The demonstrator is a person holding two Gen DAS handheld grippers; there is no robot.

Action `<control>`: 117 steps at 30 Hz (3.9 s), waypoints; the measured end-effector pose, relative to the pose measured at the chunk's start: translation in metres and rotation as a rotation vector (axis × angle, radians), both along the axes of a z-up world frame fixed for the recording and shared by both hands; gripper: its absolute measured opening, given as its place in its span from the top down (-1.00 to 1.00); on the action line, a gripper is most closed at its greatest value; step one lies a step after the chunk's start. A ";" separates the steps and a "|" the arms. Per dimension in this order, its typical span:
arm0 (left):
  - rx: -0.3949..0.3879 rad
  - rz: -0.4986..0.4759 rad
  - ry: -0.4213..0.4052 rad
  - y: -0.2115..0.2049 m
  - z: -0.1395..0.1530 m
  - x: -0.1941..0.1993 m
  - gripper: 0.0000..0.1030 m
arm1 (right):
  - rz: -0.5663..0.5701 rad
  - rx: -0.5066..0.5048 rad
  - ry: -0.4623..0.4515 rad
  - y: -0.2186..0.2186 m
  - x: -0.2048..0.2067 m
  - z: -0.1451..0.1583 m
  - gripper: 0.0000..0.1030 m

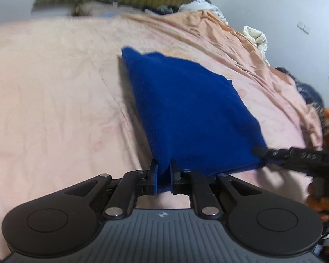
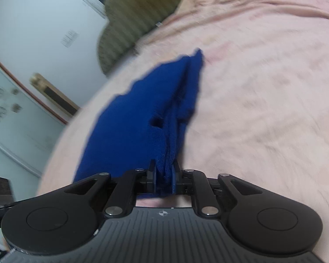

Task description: Fold small clothes

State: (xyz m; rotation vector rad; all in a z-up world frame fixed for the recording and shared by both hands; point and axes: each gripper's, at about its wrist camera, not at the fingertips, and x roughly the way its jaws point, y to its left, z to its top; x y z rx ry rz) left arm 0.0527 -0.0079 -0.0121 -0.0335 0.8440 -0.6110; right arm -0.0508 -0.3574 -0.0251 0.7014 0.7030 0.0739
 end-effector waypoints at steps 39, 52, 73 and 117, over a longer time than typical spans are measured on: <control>0.266 0.261 -0.254 -0.022 -0.030 -0.070 -0.84 | -0.077 -0.689 0.022 0.109 -0.036 -0.004 -1.00; 0.251 0.270 -0.235 -0.020 -0.031 -0.067 -0.90 | -0.071 -0.678 0.008 0.109 -0.039 -0.006 -1.00; 0.243 0.282 -0.212 -0.018 -0.032 -0.064 -0.99 | -0.071 -0.679 0.008 0.109 -0.039 -0.006 -1.00; 0.281 0.285 -0.191 -0.013 -0.011 -0.063 -0.99 | -0.068 -0.701 0.005 0.119 -0.050 0.026 -0.99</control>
